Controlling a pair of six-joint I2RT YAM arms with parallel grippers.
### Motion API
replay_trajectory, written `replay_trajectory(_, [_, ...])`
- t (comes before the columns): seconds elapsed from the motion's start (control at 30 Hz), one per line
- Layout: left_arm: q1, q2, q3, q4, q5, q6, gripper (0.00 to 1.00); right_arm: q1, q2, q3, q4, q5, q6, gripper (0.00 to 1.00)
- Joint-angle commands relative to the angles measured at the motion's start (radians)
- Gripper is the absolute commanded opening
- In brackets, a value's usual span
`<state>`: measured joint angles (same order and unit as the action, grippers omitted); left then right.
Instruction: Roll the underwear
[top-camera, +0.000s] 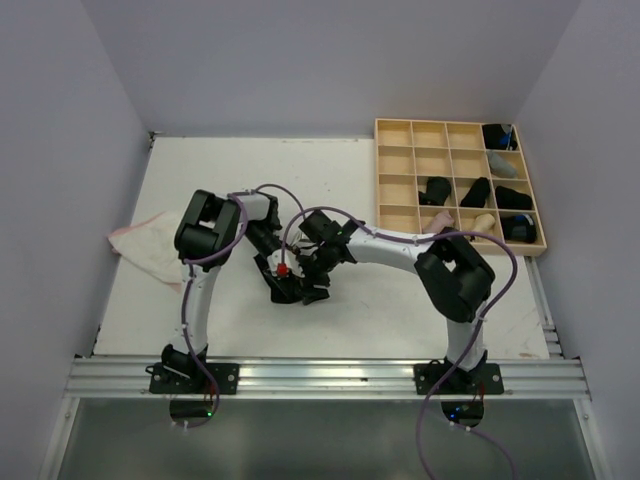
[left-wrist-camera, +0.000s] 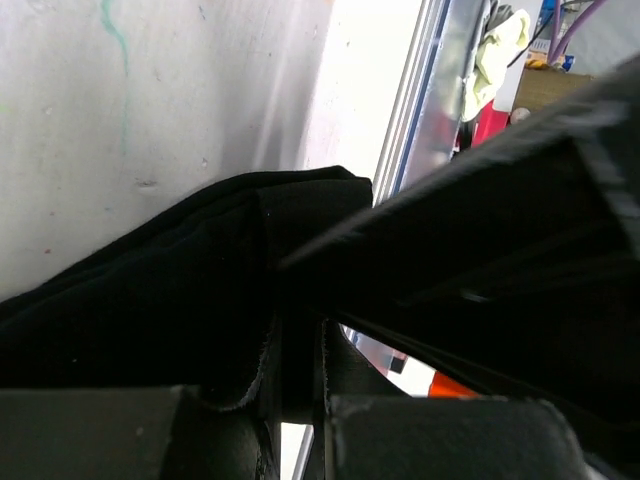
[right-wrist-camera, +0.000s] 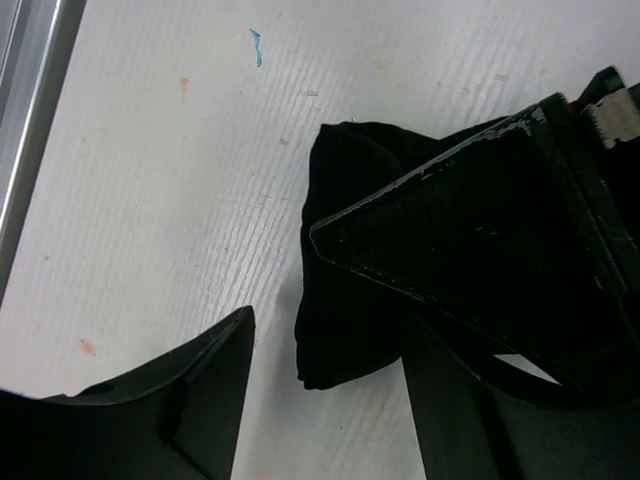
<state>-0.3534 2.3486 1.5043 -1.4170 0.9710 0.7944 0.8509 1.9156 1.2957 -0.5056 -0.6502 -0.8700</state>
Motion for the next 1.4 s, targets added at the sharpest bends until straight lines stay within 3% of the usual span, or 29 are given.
replay_trajectory(0.0, [-0.012, 0.032, -0.044, 0.277, -0.285, 0.051, 0.11, 0.011, 0.028, 0.01, 0.042, -0.039, -0.031, 0.63])
replay_trajectory(0.07, [-0.012, 0.023, -0.053, 0.285, -0.284, 0.051, 0.11, 0.016, 0.036, 0.005, 0.058, -0.043, -0.026, 0.59])
replay_trajectory(0.17, [-0.012, -0.012, -0.082, 0.328, -0.29, 0.048, 0.13, 0.023, 0.052, -0.006, 0.078, -0.042, -0.015, 0.44])
replay_trajectory(0.2, [-0.012, -0.023, -0.09, 0.357, -0.295, 0.045, 0.15, 0.025, 0.063, -0.007, 0.079, -0.037, -0.012, 0.32])
replay_trajectory(0.27, [-0.01, -0.061, -0.116, 0.386, -0.292, 0.045, 0.19, 0.024, 0.069, 0.002, 0.065, -0.04, 0.002, 0.19])
replay_trajectory(0.3, [-0.01, -0.093, -0.125, 0.413, -0.281, 0.04, 0.22, 0.023, 0.071, 0.004, 0.058, -0.04, 0.008, 0.06])
replay_trajectory(0.33, [-0.006, -0.113, -0.128, 0.43, -0.269, 0.034, 0.26, 0.023, 0.069, 0.007, 0.038, -0.039, 0.009, 0.0])
replay_trajectory(0.57, [0.115, -0.356, -0.153, 0.601, -0.046, -0.035, 0.4, 0.016, 0.121, 0.071, -0.112, -0.005, 0.12, 0.0])
replay_trajectory(0.63, [0.194, -0.472, -0.2, 0.753, 0.023, -0.128, 0.45, 0.004, 0.138, 0.088, -0.143, -0.006, 0.169, 0.0])
replay_trajectory(0.83, [0.315, -0.803, -0.372, 0.937, -0.077, -0.196, 0.48, -0.056, 0.203, 0.138, -0.209, -0.084, 0.331, 0.0])
replay_trajectory(0.97, [0.323, -1.006, -0.519, 0.891, -0.135, -0.02, 0.49, -0.108, 0.272, 0.177, -0.261, -0.179, 0.407, 0.0])
replay_trajectory(1.07, [0.272, -1.15, -0.666, 0.865, -0.188, 0.102, 0.5, -0.145, 0.35, 0.215, -0.309, -0.261, 0.463, 0.0])
replay_trajectory(1.2, [0.0, -1.331, -0.916, 0.999, -0.391, 0.106, 0.5, -0.193, 0.427, 0.234, -0.327, -0.336, 0.531, 0.0])
replay_trajectory(1.37, [-0.245, -1.361, -1.032, 1.206, -0.586, 0.051, 0.52, -0.193, 0.506, 0.315, -0.385, -0.322, 0.548, 0.0])
